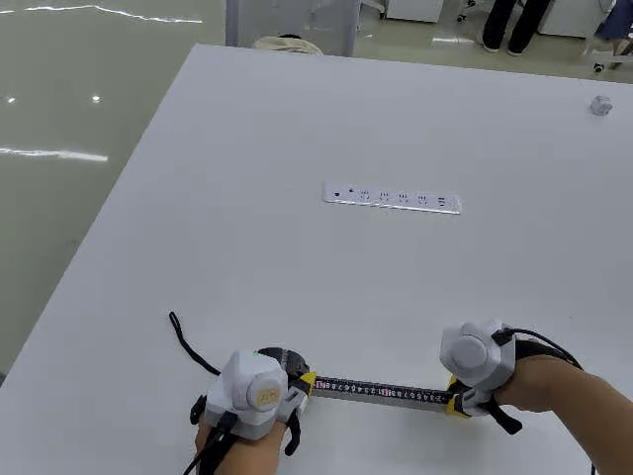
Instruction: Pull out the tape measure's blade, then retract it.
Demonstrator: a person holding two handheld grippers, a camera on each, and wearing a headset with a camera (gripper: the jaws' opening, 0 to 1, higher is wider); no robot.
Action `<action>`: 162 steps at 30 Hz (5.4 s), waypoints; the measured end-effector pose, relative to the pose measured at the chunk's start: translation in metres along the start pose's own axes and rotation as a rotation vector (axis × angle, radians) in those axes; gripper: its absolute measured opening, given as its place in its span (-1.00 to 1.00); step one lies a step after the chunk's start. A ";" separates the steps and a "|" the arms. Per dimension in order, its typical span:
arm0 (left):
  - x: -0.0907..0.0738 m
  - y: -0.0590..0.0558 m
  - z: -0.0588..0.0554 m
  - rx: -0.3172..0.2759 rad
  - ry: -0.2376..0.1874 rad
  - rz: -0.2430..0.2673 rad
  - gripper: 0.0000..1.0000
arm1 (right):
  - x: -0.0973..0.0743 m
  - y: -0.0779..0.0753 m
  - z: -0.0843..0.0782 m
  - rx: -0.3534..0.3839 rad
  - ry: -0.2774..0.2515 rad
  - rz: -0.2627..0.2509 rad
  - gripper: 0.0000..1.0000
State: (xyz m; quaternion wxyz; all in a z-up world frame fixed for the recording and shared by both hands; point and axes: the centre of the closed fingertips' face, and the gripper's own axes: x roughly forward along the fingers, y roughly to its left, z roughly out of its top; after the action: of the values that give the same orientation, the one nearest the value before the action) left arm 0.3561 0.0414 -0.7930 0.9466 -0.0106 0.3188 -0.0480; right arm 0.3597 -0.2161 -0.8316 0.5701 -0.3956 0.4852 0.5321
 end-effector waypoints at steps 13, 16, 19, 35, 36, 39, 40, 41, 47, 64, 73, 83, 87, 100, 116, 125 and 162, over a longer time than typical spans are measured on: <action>-0.001 -0.001 0.000 -0.008 -0.002 -0.002 0.18 | 0.001 0.002 0.006 -0.003 -0.001 -0.001 -0.71; -0.001 -0.001 0.000 -0.011 -0.001 -0.004 0.18 | 0.002 0.001 0.006 -0.001 -0.002 -0.002 -0.71; -0.001 -0.001 0.000 -0.012 -0.006 -0.007 0.18 | 0.003 0.001 0.007 0.000 -0.003 -0.003 -0.71; 0.000 -0.001 -0.001 -0.016 -0.008 -0.013 0.18 | 0.005 0.002 0.016 0.008 -0.016 -0.008 -0.71; 0.000 -0.001 -0.001 -0.017 -0.007 -0.014 0.18 | 0.006 0.002 0.016 0.009 -0.016 -0.008 -0.71; 0.000 -0.001 -0.001 -0.017 -0.007 -0.015 0.18 | 0.006 0.002 0.018 0.008 -0.019 -0.007 -0.71; 0.000 -0.001 -0.001 -0.017 -0.006 -0.015 0.18 | 0.006 0.002 0.018 0.009 -0.019 -0.007 -0.71; 0.000 -0.001 -0.001 -0.017 -0.006 -0.015 0.18 | 0.005 0.003 0.019 0.009 -0.019 -0.008 -0.71; 0.000 -0.001 -0.001 -0.022 -0.001 -0.017 0.19 | 0.004 0.004 0.022 0.012 -0.026 -0.009 -0.71; 0.000 -0.002 0.000 -0.028 -0.001 -0.022 0.19 | 0.008 0.004 0.029 0.008 -0.036 -0.008 -0.71; 0.001 -0.001 -0.001 -0.028 -0.005 -0.024 0.19 | 0.010 0.004 0.033 0.006 -0.038 -0.006 -0.71; 0.001 -0.002 -0.001 -0.031 -0.002 -0.026 0.19 | 0.010 0.004 0.038 0.005 -0.045 -0.007 -0.71; 0.001 -0.002 -0.001 -0.031 -0.001 -0.026 0.19 | 0.010 0.005 0.040 0.004 -0.048 -0.009 -0.71; 0.001 -0.002 -0.001 -0.035 0.003 -0.031 0.19 | 0.013 0.005 0.046 -0.006 -0.048 -0.008 -0.71; 0.002 -0.002 -0.002 -0.040 0.004 -0.037 0.19 | 0.013 0.008 0.056 -0.010 -0.057 -0.009 -0.71; 0.002 -0.001 -0.002 -0.037 -0.002 -0.039 0.19 | 0.016 0.007 0.061 -0.011 -0.067 -0.011 -0.70; 0.001 -0.002 -0.001 -0.045 -0.001 -0.048 0.19 | 0.020 0.012 0.082 -0.021 -0.095 -0.004 -0.71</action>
State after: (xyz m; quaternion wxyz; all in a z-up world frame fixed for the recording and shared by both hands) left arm 0.3560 0.0396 -0.7948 0.9448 -0.0398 0.3189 -0.0636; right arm 0.3578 -0.1309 -0.8320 0.5893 -0.3768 0.4514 0.5540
